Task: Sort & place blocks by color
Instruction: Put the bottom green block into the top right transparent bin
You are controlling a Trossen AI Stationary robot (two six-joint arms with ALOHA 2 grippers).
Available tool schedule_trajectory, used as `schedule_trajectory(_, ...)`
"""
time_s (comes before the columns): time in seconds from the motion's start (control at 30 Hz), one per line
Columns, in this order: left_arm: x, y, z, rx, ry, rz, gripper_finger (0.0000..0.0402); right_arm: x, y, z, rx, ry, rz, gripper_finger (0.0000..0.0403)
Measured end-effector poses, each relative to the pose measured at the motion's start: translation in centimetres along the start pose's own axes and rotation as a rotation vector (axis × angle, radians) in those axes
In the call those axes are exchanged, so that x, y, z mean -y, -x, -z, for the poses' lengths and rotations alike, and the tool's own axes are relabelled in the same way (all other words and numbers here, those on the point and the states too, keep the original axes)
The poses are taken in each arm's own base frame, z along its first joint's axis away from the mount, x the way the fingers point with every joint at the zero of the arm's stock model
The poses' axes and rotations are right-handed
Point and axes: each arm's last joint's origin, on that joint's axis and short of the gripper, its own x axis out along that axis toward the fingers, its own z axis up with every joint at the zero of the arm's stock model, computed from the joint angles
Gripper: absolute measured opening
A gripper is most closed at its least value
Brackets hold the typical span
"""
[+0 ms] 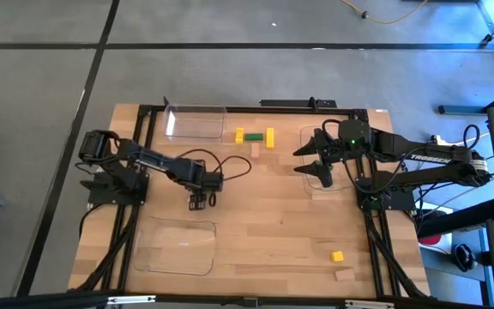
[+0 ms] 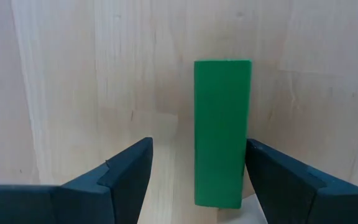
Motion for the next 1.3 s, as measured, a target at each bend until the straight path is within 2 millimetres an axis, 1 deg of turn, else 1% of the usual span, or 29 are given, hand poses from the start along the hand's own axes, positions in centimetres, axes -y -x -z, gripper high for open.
schedule_trajectory(0.2, -0.19, -0.08, 0.26, -0.032, -0.079, 0.020, 0.0250, 0.00, 0.00, 0.00, 0.000, 0.000, 0.000, 0.0283)
schedule_trajectory(0.47, -0.19, -0.09, 0.60, -0.073, 0.002, 0.041, 0.0249, 0.00, 0.00, 0.00, 0.000, 0.000, 0.000, 0.0283)
schedule_trajectory(0.9, -0.15, -0.08, 0.82, -0.092, -0.065, 0.043, 0.0245, 0.00, 0.00, 0.00, 0.000, 0.000, 0.000, 0.0283)
schedule_trajectory(0.97, -0.18, -0.08, 0.80, -0.092, -0.064, 0.043, 0.0234, 0.01, 0.00, 0.00, 0.001, 0.000, 0.001, 0.0283)
schedule_trajectory(1.07, -0.17, -0.10, 0.80, -0.090, -0.064, 0.045, 0.0201, 0.01, 0.00, -0.01, 0.001, 0.006, 0.001, 0.0283)
schedule_trajectory(1.27, -0.17, 0.06, 0.75, -0.079, -0.064, 0.045, 0.0093, 0.00, 0.00, -0.07, 0.007, 0.014, 0.000, 0.0283)
schedule_trajectory(1.3, -0.20, 0.24, 0.81, -0.072, -0.063, 0.043, 0.0087, -0.01, 0.00, -0.11, 0.011, 0.015, -0.001, 0.0283)
